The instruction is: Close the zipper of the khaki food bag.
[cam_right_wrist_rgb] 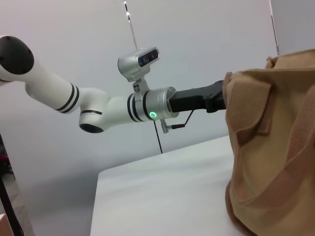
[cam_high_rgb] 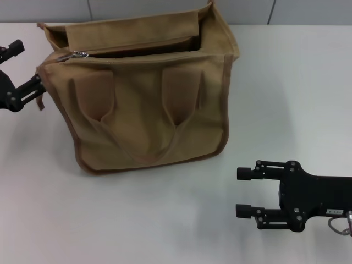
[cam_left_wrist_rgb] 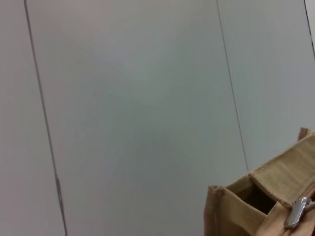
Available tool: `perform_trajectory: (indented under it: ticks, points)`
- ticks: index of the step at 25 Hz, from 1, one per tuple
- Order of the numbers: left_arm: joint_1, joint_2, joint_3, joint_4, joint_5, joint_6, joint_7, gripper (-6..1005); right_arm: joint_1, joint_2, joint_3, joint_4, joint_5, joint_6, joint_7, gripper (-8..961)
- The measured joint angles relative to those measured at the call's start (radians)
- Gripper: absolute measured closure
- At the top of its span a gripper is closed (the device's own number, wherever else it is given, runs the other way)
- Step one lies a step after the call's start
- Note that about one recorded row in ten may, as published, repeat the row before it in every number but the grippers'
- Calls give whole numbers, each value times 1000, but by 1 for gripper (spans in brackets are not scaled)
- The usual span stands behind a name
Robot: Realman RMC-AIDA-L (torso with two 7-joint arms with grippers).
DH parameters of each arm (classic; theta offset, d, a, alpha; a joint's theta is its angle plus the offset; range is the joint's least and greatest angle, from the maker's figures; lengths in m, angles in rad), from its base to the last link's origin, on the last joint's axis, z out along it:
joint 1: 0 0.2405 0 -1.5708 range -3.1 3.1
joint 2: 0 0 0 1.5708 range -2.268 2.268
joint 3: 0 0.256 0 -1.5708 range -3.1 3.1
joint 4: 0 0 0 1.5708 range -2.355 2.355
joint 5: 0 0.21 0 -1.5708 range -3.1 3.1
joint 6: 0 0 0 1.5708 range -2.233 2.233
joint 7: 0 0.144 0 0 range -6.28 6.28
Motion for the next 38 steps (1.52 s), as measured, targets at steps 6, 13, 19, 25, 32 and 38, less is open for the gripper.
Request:
perform_trajectory:
  ticks: [6, 13, 19, 25, 32, 38]
  points:
    - [1, -8, 0, 2, 0, 2, 31, 409, -1, 0, 1, 0, 1, -3, 0, 248]
    - [1, -18, 1, 1, 0, 3, 46, 627, -3, 0, 2, 0, 1, -10, 0, 249]
    - [1, -24, 1, 1, 0, 11, 52, 779, -4, 1, 2, 0, 1, -11, 0, 248]
    - [1, -28, -6, -4, -16, 40, 52, 966, 1, 3, 8, 5, 2, -23, 3, 249]
    - [4, -47, -6, -6, -70, 91, 56, 982, 10, 2, 38, 3, 3, -64, 26, 249]
    - [7, -55, -7, -8, -77, 93, 91, 982, 27, 1, 56, 7, 32, -97, 90, 248]
